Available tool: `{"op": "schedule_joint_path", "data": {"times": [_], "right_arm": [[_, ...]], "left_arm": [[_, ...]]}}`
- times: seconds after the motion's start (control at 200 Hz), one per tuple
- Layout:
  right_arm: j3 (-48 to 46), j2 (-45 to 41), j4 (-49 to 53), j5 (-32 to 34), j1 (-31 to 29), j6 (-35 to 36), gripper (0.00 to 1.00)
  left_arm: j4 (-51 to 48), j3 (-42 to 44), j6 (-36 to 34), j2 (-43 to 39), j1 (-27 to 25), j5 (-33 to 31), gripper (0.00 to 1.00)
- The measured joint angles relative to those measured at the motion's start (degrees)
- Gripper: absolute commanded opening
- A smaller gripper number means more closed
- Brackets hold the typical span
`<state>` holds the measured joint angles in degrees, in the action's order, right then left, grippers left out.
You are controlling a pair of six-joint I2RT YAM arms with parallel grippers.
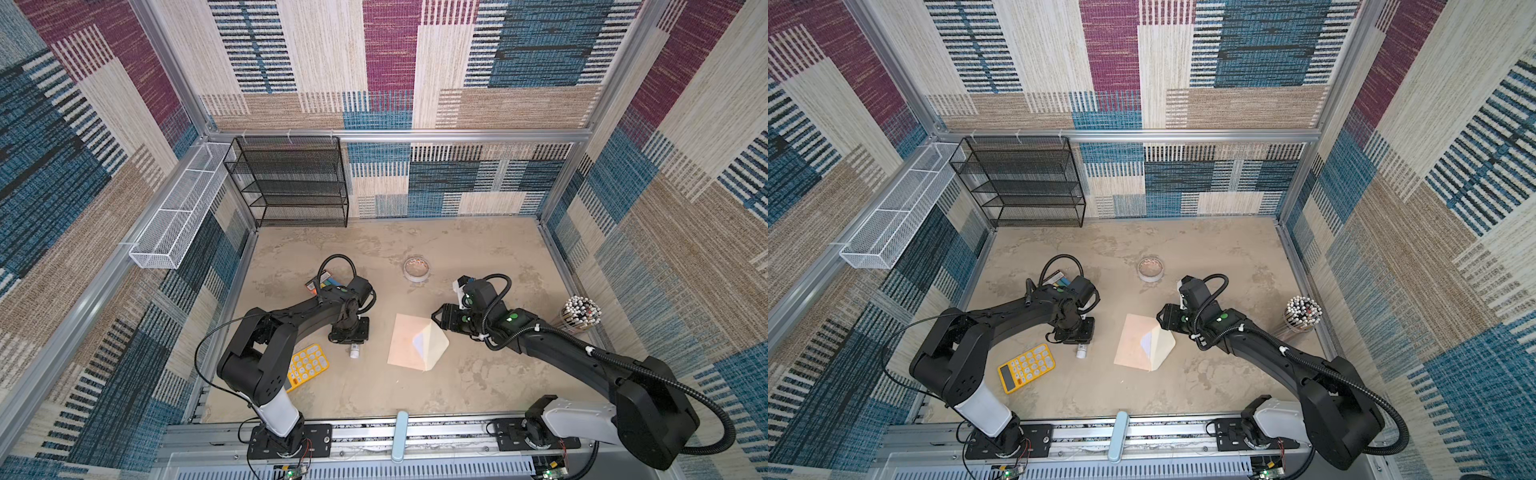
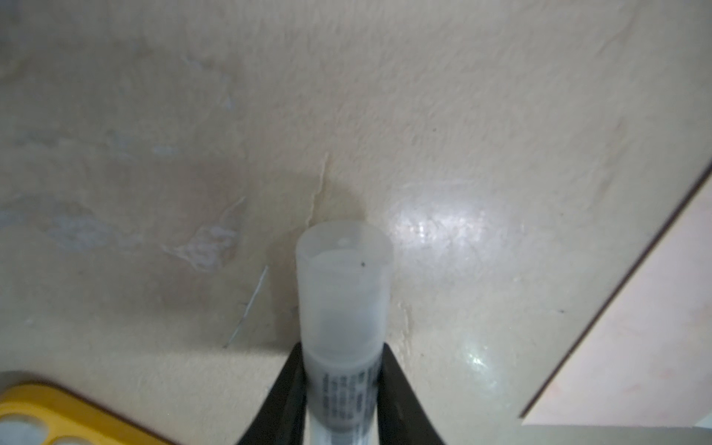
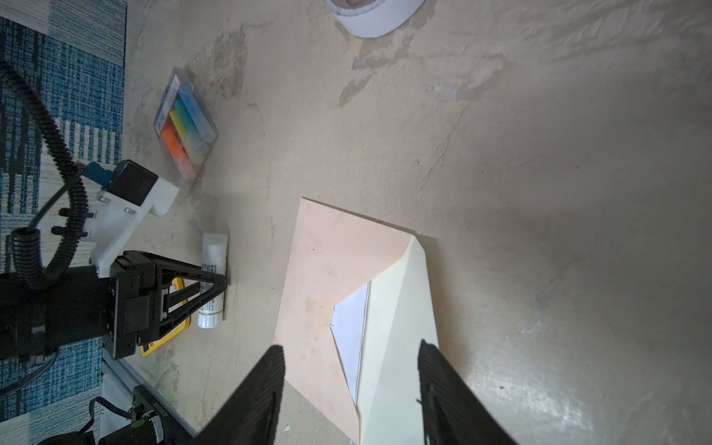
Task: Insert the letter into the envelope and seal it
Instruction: 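Grasp the white glue stick with the left gripper while the right gripper withdraws, then lift the glue stick with the left gripper toward the right gripper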
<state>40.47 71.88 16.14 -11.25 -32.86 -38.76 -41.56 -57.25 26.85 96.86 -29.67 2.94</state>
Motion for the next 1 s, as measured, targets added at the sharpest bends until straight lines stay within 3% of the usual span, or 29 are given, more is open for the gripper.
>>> {"op": "schedule_joint_path", "data": {"times": [0.441,0.756,1.002], "right_arm": [[-0.2,-0.9,-0.3,-0.1,0.0,0.1,0.59],[-1.1,-6.4,-5.2,-0.1,0.0,0.2,0.59],[-1.2,-12.3,-14.8,-0.3,0.0,-0.4,0.58]], "left_arm": [[-0.6,0.0,0.0,-0.7,-1.0,-1.4,0.20],[0.4,-0.4,-2.8,-18.3,-4.4,-1.0,0.17],[8.1,1.1,-4.5,-30.6,-7.1,1.9,0.16]]}}
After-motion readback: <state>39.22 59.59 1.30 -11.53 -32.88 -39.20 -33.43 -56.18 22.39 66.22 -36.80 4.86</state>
